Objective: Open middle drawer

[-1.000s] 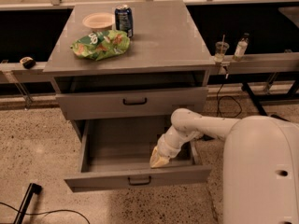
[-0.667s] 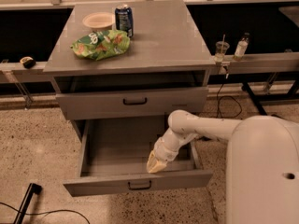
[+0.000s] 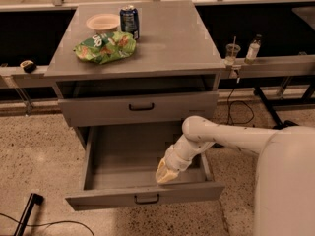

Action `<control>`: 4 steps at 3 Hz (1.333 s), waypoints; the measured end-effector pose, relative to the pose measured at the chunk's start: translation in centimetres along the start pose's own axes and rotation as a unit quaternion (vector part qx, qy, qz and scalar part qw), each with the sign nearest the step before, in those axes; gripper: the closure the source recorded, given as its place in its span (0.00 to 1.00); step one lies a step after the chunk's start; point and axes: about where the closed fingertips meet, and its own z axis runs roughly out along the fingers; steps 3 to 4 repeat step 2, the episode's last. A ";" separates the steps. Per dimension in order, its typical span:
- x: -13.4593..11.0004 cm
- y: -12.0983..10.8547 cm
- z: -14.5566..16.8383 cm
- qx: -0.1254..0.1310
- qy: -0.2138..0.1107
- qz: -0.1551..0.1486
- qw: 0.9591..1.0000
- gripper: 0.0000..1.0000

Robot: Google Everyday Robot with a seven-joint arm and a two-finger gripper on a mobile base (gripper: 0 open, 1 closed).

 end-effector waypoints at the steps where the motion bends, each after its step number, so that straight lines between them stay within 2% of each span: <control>1: 0.5 -1.8 -4.0 0.065 0.008 0.024 0.998 0.98; 2: 0.3 -3.6 -6.8 0.111 -0.002 0.046 0.993 0.76; 4: 0.3 -3.6 -6.8 0.111 -0.002 0.046 0.993 0.76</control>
Offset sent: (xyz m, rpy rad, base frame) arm 0.0809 -0.0438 0.0835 0.0637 -0.1869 -0.3185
